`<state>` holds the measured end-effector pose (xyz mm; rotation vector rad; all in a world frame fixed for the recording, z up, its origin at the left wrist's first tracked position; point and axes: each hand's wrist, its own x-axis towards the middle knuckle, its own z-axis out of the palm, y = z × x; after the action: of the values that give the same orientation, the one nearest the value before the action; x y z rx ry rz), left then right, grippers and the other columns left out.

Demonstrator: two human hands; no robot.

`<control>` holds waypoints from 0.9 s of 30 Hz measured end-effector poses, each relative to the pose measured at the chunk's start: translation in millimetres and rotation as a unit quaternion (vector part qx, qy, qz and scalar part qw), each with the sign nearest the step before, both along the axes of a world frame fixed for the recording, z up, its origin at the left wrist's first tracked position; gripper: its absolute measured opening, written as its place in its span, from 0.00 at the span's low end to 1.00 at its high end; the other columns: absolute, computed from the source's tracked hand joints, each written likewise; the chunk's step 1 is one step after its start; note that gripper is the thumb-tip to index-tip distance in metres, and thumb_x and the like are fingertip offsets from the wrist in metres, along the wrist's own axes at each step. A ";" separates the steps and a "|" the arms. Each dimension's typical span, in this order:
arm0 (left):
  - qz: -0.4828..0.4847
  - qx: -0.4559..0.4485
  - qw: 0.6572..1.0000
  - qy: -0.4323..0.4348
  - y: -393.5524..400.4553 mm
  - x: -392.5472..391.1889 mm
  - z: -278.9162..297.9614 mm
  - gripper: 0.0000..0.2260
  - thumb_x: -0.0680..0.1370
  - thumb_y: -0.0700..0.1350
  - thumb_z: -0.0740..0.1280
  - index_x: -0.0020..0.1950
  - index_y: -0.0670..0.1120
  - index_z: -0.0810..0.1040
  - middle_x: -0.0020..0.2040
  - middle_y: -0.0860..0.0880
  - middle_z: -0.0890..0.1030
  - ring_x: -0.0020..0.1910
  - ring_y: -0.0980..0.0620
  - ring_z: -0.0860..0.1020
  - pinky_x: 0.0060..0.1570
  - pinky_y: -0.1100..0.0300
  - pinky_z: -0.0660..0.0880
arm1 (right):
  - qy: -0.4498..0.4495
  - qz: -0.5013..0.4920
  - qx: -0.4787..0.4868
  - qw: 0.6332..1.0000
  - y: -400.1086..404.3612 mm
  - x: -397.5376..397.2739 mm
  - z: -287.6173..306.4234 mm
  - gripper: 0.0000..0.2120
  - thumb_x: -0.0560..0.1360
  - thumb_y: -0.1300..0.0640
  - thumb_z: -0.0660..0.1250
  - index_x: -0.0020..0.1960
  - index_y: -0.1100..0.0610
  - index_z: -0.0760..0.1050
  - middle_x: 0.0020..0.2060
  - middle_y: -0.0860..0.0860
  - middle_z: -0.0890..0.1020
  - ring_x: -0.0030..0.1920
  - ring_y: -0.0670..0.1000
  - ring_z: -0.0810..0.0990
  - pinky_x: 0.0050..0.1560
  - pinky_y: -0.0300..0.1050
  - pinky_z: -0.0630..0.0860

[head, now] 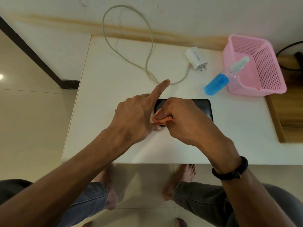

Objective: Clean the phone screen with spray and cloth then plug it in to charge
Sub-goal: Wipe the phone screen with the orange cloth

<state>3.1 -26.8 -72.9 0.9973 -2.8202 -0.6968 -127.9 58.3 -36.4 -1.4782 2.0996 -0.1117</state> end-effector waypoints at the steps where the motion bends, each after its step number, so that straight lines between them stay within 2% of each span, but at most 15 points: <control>1: -0.004 -0.011 1.000 0.000 1.2 0.1 0.1 0.53 0.70 0.59 0.78 0.83 0.63 0.44 0.63 0.57 0.81 0.48 0.50 0.82 0.43 0.55 0.77 | 0.000 -0.003 0.003 1.000 1.8 -0.4 0.2 0.19 0.77 0.61 0.73 0.66 0.48 0.83 0.59 0.45 0.84 0.58 0.48 0.82 0.53 0.32 0.71; 6: -0.005 -0.025 1.000 -0.008 1.5 -1.8 1.3 0.54 0.70 0.62 0.77 0.82 0.63 0.42 0.62 0.58 0.81 0.46 0.51 0.81 0.39 0.58 0.71 | 0.035 -0.011 0.051 0.998 4.7 -8.0 6.4 0.19 0.79 0.62 0.71 0.67 0.46 0.82 0.61 0.46 0.84 0.60 0.50 0.82 0.65 0.38 0.75; 9: -0.004 -0.024 0.999 -0.021 0.7 -2.9 1.5 0.55 0.69 0.59 0.78 0.82 0.63 0.40 0.61 0.57 0.80 0.45 0.51 0.79 0.39 0.58 0.69 | 0.063 -0.005 0.147 0.987 3.5 -15.7 17.0 0.20 0.81 0.62 0.68 0.71 0.46 0.78 0.67 0.47 0.81 0.65 0.52 0.79 0.70 0.44 0.73; 14: -0.006 -0.017 0.999 -0.026 -0.4 -2.9 1.2 0.57 0.69 0.58 0.80 0.81 0.64 0.39 0.61 0.55 0.81 0.44 0.51 0.81 0.40 0.55 0.76 | 0.080 -0.021 0.207 0.975 7.6 -28.7 30.3 0.22 0.80 0.61 0.70 0.72 0.48 0.77 0.71 0.49 0.78 0.69 0.54 0.77 0.73 0.46 0.71; 19: 0.002 -0.023 0.999 -0.028 -0.8 -2.7 -1.8 0.58 0.68 0.59 0.80 0.81 0.64 0.38 0.58 0.54 0.82 0.41 0.50 0.81 0.40 0.53 0.80 | 0.108 -0.135 0.146 0.974 22.5 -45.5 19.0 0.15 0.78 0.60 0.70 0.65 0.57 0.81 0.59 0.56 0.82 0.53 0.53 0.80 0.62 0.47 0.79; 23: 0.007 -0.028 0.999 -0.028 -1.3 -2.9 -2.1 0.59 0.67 0.59 0.80 0.81 0.64 0.38 0.57 0.55 0.83 0.40 0.50 0.81 0.37 0.55 0.77 | 0.156 -0.206 0.093 0.962 34.5 -68.4 4.7 0.09 0.77 0.60 0.70 0.56 0.59 0.83 0.52 0.58 0.82 0.39 0.50 0.73 0.43 0.46 0.73; 25: 0.005 -0.024 0.999 -0.033 -1.0 -2.9 -1.2 0.59 0.67 0.59 0.80 0.81 0.64 0.37 0.56 0.54 0.83 0.40 0.50 0.81 0.38 0.54 0.79 | 0.176 -0.235 0.081 0.952 41.0 -80.0 0.7 0.08 0.76 0.59 0.71 0.54 0.59 0.83 0.50 0.57 0.82 0.40 0.52 0.76 0.43 0.47 0.75; 27: 0.003 -0.022 0.999 -0.038 -0.6 -1.6 0.3 0.59 0.67 0.59 0.80 0.80 0.64 0.36 0.56 0.54 0.83 0.39 0.51 0.81 0.38 0.55 0.78 | 0.181 -0.255 0.055 0.948 47.2 -89.5 -1.6 0.09 0.75 0.55 0.75 0.53 0.57 0.84 0.48 0.55 0.84 0.45 0.56 0.81 0.49 0.51 0.80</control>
<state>1.5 -27.4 -72.6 1.0450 -2.8828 -0.6050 -217.4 105.5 -38.0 -0.9093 2.7000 0.0906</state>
